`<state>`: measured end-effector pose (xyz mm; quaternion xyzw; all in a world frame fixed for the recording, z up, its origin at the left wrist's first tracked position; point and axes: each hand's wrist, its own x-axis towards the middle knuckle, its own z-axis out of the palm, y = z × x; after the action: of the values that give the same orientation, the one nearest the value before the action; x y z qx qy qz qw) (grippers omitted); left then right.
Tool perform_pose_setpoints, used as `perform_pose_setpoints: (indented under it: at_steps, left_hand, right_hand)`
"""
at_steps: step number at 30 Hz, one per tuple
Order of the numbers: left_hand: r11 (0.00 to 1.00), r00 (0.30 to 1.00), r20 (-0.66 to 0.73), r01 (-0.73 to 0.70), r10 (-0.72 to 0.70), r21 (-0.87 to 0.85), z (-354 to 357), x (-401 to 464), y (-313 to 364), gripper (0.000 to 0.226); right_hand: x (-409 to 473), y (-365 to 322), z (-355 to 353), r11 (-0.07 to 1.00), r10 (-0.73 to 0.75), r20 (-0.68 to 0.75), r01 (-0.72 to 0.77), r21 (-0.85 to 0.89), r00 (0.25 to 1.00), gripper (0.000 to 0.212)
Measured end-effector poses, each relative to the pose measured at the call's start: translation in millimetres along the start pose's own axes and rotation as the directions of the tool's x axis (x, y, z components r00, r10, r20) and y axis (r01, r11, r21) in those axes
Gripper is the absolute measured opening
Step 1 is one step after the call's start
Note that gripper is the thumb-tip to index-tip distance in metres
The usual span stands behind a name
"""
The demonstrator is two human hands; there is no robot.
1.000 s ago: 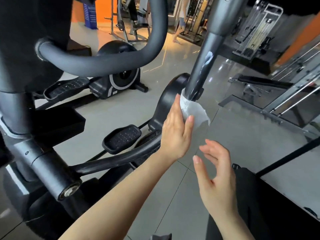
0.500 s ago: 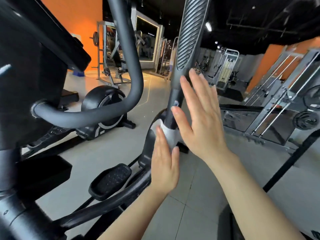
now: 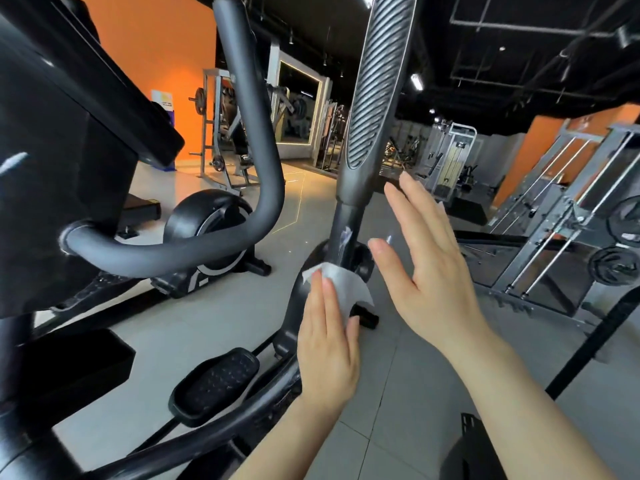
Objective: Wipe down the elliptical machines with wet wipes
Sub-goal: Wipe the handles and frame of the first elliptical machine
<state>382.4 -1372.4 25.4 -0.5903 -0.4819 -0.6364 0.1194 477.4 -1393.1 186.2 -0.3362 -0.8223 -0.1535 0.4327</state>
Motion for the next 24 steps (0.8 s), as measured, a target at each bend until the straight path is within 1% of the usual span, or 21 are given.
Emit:
perform_pose_setpoints:
  at_steps: [3,6,9,10,11,12,13,14,15,17,20,22,24]
  left_hand:
    - [0.998,0.999,-0.004,0.032,-0.032,-0.055,-5,7,8,0.059]
    - [0.997,0.995,-0.098,-0.008,0.000,-0.081,-5,58,31,0.062]
    - [0.994,0.978,-0.203,0.033,-0.054,-0.108,-1,101,49,0.065]
    - [0.997,0.973,-0.229,0.021,-0.039,-0.077,2,102,48,0.062]
    - [1.000,0.971,-0.237,-0.010,0.006,-0.016,6,97,44,0.057]
    - [0.996,0.974,-0.218,-0.049,0.065,0.077,12,88,35,0.051]
    - [0.982,0.979,-0.171,-0.082,0.112,0.171,16,77,24,0.048]
    - [0.967,0.984,-0.116,-0.106,0.135,0.230,18,64,12,0.048]
    - [0.964,0.988,-0.068,-0.116,0.136,0.240,17,52,3,0.050]
    - [0.978,0.993,0.004,-0.118,0.120,0.171,6,34,-5,0.050]
    - [0.997,0.998,0.032,-0.058,0.059,-0.043,-10,23,1,0.051]
    - [0.992,1.000,0.002,-0.010,0.011,-0.124,-13,38,10,0.055]
    - [0.984,0.998,-0.048,0.029,-0.038,-0.178,-14,68,22,0.055]
  right_hand:
    - [-3,3,2,0.999,0.015,0.004,-0.015,0.049,1.000,0.056]
    - [0,5,1,0.990,0.019,-0.027,-0.015,0.139,0.999,0.053]
    - [3,5,-1,0.983,0.034,-0.052,-0.024,0.184,0.998,0.054]
    - [4,5,0,0.983,0.033,-0.057,-0.022,0.183,0.998,0.054]
    - [4,5,0,0.984,0.026,-0.062,-0.014,0.175,0.998,0.054]
    - [6,4,2,0.988,0.009,-0.067,0.001,0.155,0.998,0.053]
    - [8,3,3,0.993,-0.021,-0.068,0.029,0.118,0.997,0.052]
    - [12,2,4,0.996,-0.066,-0.062,0.070,0.056,0.996,0.051]
    - [18,2,5,0.992,-0.126,-0.052,0.125,-0.020,0.991,0.051]
    - [35,4,3,0.954,-0.268,-0.018,0.263,-0.142,0.963,0.051]
    - [62,17,-2,0.875,-0.430,0.067,0.433,-0.216,0.901,0.051]
    - [71,29,-3,0.831,-0.488,0.110,0.500,-0.244,0.866,0.049]
    - [75,35,-1,0.816,-0.519,0.110,0.529,-0.234,0.848,0.048]
